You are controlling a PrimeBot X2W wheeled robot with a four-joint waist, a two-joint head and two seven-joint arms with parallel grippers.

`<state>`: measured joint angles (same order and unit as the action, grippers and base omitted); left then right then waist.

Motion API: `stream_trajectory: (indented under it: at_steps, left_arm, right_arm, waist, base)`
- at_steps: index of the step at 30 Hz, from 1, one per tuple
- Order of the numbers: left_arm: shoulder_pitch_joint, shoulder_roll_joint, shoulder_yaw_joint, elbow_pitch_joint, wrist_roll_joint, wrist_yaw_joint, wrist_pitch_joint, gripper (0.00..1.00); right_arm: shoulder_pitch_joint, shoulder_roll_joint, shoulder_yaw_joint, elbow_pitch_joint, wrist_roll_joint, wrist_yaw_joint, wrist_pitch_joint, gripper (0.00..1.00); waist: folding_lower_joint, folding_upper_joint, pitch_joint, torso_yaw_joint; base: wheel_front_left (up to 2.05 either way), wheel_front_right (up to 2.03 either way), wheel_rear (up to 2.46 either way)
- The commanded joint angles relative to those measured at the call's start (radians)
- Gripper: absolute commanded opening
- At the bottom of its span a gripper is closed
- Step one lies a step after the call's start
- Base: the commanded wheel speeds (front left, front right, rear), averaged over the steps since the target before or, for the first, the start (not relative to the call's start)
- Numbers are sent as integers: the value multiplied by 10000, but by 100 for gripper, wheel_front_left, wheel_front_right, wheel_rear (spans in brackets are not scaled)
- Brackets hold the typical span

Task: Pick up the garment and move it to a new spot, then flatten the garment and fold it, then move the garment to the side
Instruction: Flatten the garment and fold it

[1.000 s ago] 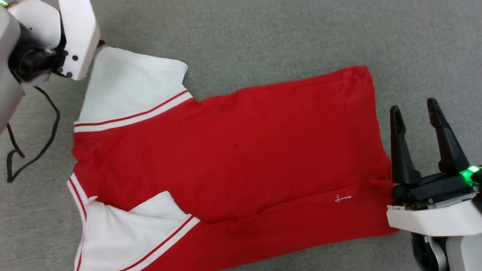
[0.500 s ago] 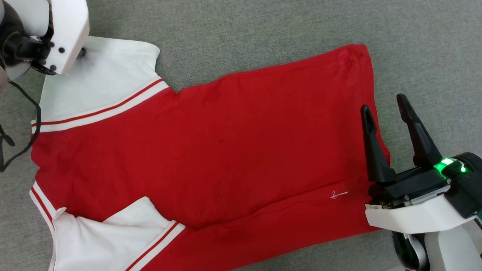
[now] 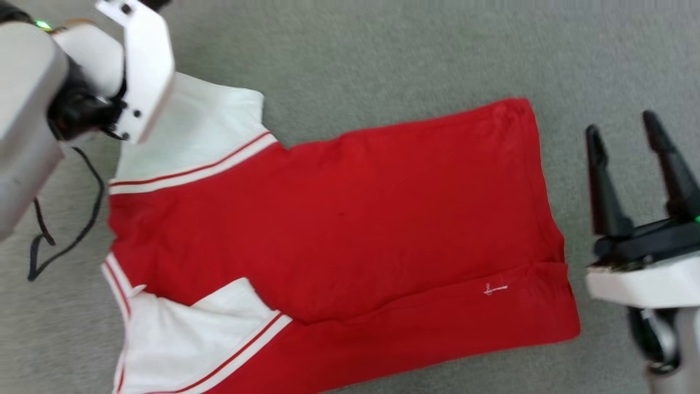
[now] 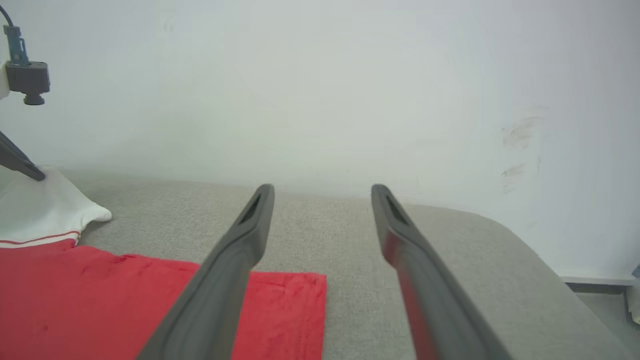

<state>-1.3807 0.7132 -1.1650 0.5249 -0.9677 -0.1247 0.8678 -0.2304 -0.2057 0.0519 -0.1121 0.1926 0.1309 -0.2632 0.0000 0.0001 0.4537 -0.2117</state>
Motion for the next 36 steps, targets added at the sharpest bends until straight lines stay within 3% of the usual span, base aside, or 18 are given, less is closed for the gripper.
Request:
stream_trajectory:
  at_steps: [1, 5, 8, 14, 23, 27, 30, 36]
  left_arm:
    - [251, -95, -96, -213, -37, -37, -312, 0]
    - [442, -121, -339, -757, -94, -35, -661, 0]
    - [581, 51, -587, -1405, -61, -35, -983, 0]
    - [857, 204, -860, -2399, -77, -34, -1542, 0]
    - [610, 106, -1053, -3116, 235, -37, -2028, 0]
    - [400, -27, -1094, -3261, 343, -36, -2175, 0]
    - [241, -106, -1118, -3388, 416, -38, -2299, 0]
    - [-111, -146, -1148, -3627, 587, -36, -2491, 0]
  right_arm:
    - [-261, -311, -195, 29, -33, -5, 104, 100]
    - [-686, -891, -471, 19, 40, -4, 520, 100]
    - [-1049, -1493, -395, 12, 112, -4, 1664, 100]
    - [-2100, -3186, 381, 595, 1407, -5, 5561, 100]
    - [-4025, -5495, 2766, 1384, 3969, -5, 11052, 100]
    - [-4945, -5886, 3524, 1770, 4576, -5, 12723, 100]
    - [-5493, -5796, 3807, 2158, 4821, -5, 13722, 100]
    - [-6120, -5460, 3990, 2858, 4712, -5, 14381, 100]
  waist:
    - [0, -1, -642, 515]
    - [0, -1, -950, 812]
    - [0, -1, -1144, 1030]
    - [0, -1, -1272, 1403]
    - [0, -1, -760, 1925]
    - [0, -1, -413, 2215]
    - [0, -1, -133, 2412]
    - [0, -1, 507, 2787]
  base:
    - [0, 0, 0]
    - [0, 0, 0]
    - [0, 0, 0]
    - [0, 0, 0]
    - [0, 0, 0]
    - [0, 0, 0]
    - [0, 0, 0]
    - [0, 0, 0]
